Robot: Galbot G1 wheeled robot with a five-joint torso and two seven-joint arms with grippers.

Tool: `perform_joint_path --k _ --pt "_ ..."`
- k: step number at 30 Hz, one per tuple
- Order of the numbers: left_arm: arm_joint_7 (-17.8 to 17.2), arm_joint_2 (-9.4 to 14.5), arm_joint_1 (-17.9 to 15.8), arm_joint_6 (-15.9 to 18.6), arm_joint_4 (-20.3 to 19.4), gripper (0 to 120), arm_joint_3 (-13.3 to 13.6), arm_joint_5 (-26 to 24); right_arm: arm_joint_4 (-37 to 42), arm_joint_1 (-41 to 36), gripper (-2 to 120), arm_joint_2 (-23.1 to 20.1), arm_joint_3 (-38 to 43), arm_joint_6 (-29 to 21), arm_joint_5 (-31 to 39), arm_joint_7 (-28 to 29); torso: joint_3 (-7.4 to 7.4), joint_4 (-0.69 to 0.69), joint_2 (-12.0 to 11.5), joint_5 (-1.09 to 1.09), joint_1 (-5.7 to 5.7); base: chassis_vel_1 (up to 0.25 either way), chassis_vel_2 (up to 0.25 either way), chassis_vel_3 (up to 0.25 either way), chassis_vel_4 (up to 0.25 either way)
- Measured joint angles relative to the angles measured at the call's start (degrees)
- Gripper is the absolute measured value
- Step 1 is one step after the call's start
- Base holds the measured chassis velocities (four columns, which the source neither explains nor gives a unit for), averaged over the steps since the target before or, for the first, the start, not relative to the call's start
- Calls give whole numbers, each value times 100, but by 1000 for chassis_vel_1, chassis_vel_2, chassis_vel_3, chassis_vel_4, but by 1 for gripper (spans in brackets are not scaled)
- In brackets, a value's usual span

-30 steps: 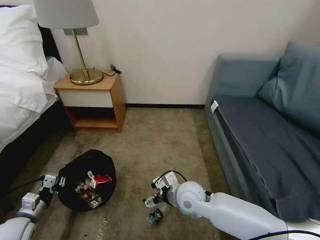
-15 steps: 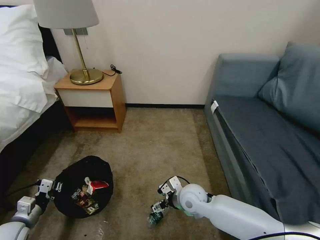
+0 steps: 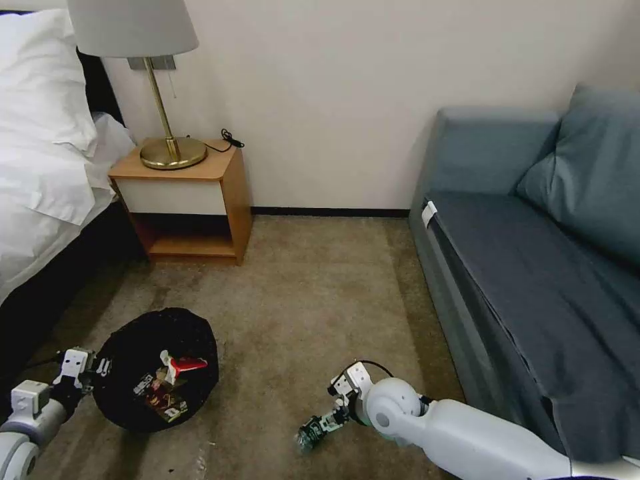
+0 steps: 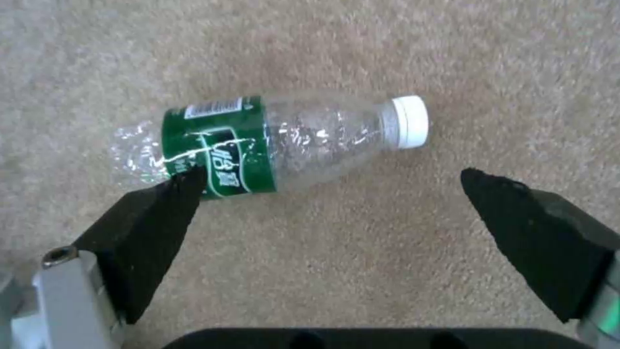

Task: Pick up the trash bin, then pick up the garbage on the floor and place it into the trash bin.

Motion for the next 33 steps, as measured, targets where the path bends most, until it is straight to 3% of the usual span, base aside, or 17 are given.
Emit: perform_joint_path --k 15,33 --pt "7 37 -16 -175 57 0 -33 3 -431 -403 100 215 242 9 -478 -3 0 0 0 1 0 0 0 0 0" --pt "19 40 67 -332 37 0 -84 10 -794 -293 100 955 204 54 -521 -18 -1 1 0 0 0 0 0 0 0"
